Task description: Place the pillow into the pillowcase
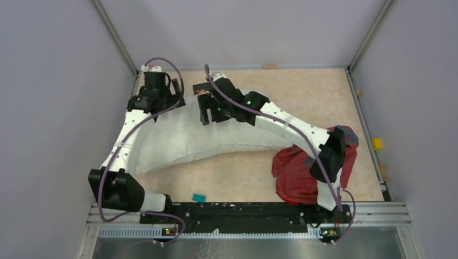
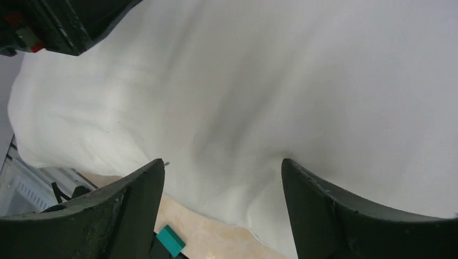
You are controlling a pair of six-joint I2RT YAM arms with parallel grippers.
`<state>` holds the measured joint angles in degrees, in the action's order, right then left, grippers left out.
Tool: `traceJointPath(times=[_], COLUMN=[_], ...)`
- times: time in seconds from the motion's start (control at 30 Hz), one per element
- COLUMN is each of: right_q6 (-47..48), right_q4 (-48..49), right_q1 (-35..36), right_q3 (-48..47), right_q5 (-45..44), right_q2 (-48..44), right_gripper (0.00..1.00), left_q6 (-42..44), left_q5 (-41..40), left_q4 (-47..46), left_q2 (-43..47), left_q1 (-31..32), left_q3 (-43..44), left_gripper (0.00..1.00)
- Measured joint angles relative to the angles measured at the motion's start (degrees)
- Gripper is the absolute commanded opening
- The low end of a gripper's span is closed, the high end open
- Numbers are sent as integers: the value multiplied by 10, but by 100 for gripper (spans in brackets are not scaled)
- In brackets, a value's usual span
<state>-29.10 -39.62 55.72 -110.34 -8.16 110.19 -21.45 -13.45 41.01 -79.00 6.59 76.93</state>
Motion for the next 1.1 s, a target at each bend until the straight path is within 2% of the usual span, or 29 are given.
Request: traceJointPath(times=[0.17, 0.3, 0.43, 0.53, 0.63, 0.77, 0.87, 1.0, 1.1], right_q6=[0, -10, -25, -38, -60, -78, -85, -85, -85], right_q4=[-26, -34, -32, -8, 13, 14, 25, 17, -12], right_q1=[-17, -104, -181, -176, -146, -63, -23, -14, -38], right_q3=[42, 172, 290, 370, 422, 396, 369, 345, 335], right_q5=[-45, -83, -111, -91, -69, -74, -70, -87, -116], right_q2=[-103, -263, -351, -352, -297, -208, -189, -208, -249], right_gripper=[80, 81, 81, 82, 82, 82, 83, 84, 84], left_q6=[7, 8, 5, 1, -2, -5, -5, -4, -1], left_q5=[52, 60, 84, 103, 106, 92, 81, 73, 89], left_q4=[-18, -25, -40, -52, -64, -68, -68, -72, -80], left_q2=[1, 5, 6, 6, 6, 6, 6, 8, 10], left_q1=[38, 134, 220, 240, 240, 233, 221, 206, 209], left_q3=[12, 25, 29, 23, 6, -24, -35, -39, -39], left_gripper=[99, 99, 99, 99, 99, 99, 99, 99, 99])
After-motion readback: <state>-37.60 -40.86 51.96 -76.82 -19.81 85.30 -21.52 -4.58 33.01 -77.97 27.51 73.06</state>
